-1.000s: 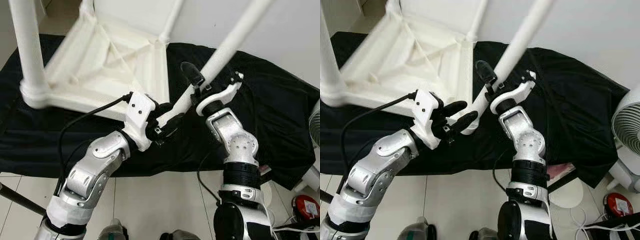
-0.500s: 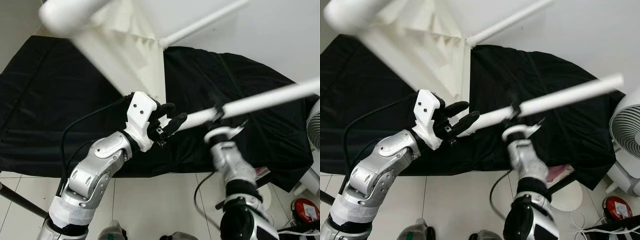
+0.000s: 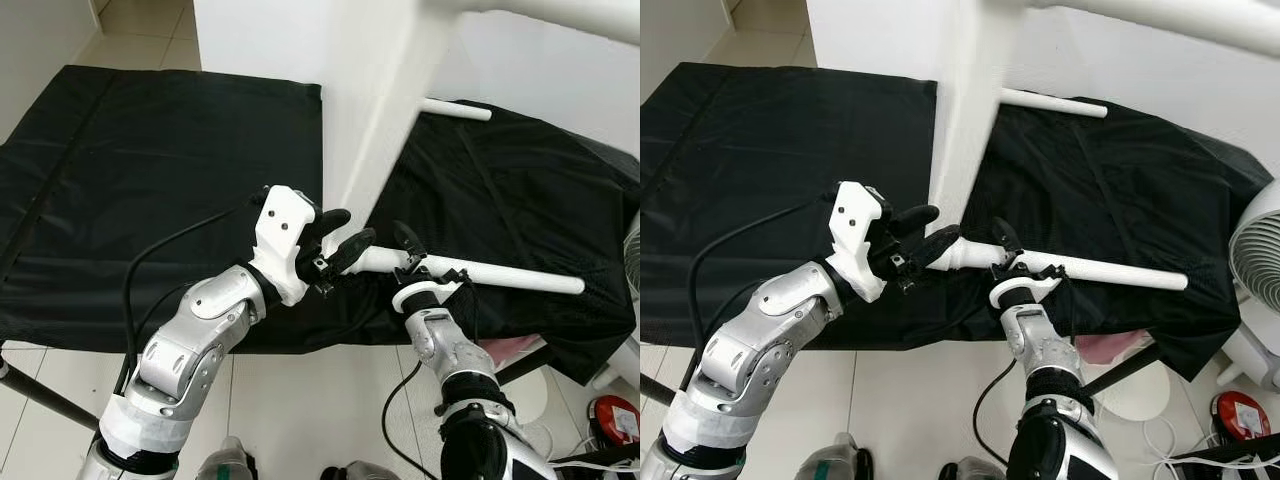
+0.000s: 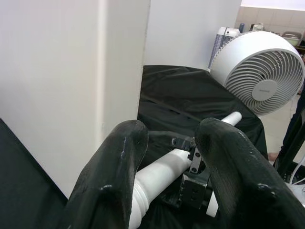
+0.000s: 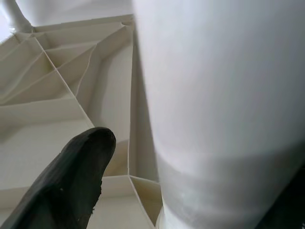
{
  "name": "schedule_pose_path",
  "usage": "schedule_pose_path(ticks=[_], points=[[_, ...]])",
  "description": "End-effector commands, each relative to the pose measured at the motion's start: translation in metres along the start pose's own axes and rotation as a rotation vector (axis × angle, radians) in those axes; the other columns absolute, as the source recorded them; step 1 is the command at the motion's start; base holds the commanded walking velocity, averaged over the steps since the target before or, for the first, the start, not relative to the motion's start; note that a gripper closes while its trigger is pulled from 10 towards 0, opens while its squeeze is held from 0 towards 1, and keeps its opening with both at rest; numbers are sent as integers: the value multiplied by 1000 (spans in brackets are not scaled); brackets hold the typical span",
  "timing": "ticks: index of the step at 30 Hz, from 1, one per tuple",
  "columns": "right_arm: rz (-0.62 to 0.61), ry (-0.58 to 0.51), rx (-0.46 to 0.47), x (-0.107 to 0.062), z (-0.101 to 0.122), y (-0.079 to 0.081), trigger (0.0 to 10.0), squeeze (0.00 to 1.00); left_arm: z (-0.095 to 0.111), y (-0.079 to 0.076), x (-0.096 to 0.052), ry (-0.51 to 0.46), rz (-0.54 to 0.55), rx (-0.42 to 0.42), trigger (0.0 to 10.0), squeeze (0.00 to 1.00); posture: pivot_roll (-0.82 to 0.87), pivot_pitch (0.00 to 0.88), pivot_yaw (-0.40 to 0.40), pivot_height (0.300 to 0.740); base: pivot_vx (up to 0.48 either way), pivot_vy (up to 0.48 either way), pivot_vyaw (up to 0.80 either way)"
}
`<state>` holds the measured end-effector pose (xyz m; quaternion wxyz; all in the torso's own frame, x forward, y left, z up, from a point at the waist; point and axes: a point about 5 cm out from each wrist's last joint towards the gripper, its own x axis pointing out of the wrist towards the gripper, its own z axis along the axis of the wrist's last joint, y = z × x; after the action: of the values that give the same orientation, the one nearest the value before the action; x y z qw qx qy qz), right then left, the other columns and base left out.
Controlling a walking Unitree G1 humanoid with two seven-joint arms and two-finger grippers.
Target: Building children table
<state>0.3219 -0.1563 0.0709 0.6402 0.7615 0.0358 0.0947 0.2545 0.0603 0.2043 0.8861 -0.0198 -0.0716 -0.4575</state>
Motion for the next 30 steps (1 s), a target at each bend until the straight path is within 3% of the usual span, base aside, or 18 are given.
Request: schedule_pose_path(ticks=[1,17,30], points=[[23,-9,-11,2,7,4,10000,0,0,-3,-1,6,-10,-2,10000,0,118,35,-78,740,0,0,0],[28,-11,-16,1,4,1,10000,0,0,3,-4,21,2,0,10000,0,130,44,-64,740,0,0,0],[26,4,-23,2,2,-1,10000,0,-21,25,-6,119,-68,62,10000,0,130,61,-77,740,0,0,0]])
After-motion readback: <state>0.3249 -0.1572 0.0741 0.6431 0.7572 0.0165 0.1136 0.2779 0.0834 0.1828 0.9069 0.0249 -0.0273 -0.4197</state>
